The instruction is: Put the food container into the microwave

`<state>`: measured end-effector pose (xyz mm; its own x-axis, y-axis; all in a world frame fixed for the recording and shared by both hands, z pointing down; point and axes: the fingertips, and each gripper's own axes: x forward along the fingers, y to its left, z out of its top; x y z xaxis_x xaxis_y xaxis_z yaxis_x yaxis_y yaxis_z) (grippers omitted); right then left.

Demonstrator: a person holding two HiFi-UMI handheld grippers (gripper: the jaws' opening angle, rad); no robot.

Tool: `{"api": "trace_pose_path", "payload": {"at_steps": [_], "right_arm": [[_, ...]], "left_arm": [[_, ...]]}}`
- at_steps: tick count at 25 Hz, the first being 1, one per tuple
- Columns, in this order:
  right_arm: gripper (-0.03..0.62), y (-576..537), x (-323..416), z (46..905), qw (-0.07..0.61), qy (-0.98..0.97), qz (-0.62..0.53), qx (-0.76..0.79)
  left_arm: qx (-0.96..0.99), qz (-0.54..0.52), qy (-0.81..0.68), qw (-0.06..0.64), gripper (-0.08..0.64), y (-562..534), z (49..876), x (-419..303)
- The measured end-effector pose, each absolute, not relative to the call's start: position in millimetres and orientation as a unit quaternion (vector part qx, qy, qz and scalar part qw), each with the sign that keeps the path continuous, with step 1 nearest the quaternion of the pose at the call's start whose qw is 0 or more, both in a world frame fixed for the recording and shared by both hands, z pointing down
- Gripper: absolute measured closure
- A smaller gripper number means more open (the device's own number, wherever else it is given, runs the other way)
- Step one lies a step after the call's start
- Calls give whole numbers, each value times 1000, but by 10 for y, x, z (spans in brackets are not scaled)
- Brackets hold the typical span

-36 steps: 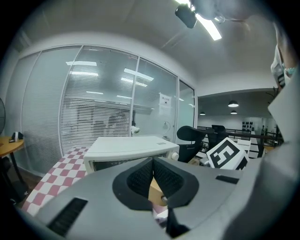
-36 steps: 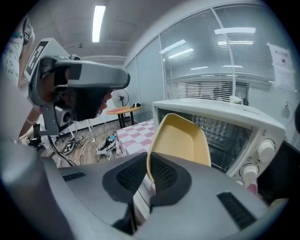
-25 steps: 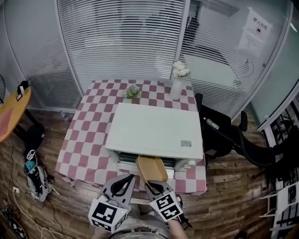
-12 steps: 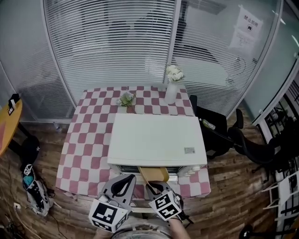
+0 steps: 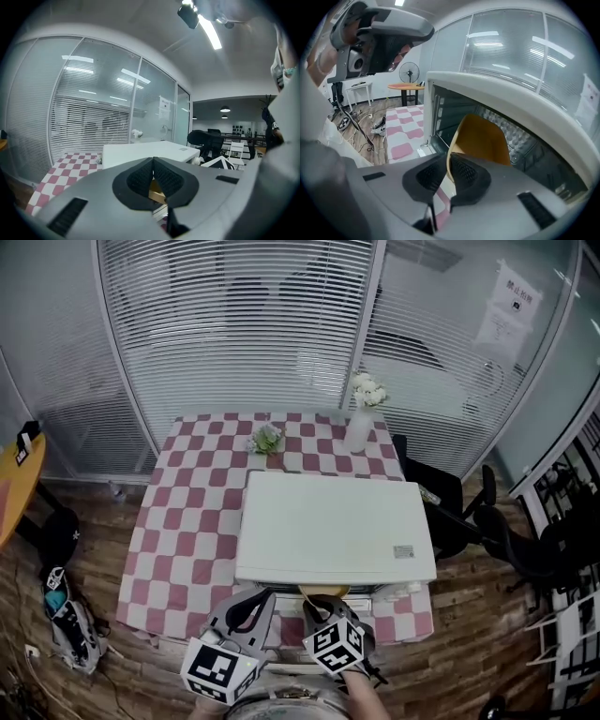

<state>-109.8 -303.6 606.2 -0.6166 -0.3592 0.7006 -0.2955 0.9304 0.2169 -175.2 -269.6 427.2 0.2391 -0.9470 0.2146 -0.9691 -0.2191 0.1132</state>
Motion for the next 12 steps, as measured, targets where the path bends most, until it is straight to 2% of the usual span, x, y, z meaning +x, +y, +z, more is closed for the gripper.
{"api": "trace_pose_path", "payload": {"at_steps": [12], "right_arm": [[574,-3338,-1344,6261,415,-885,-75,200]], "left_arm": [[771,56,-622,122,548,-2669,4356,-2011]]}}
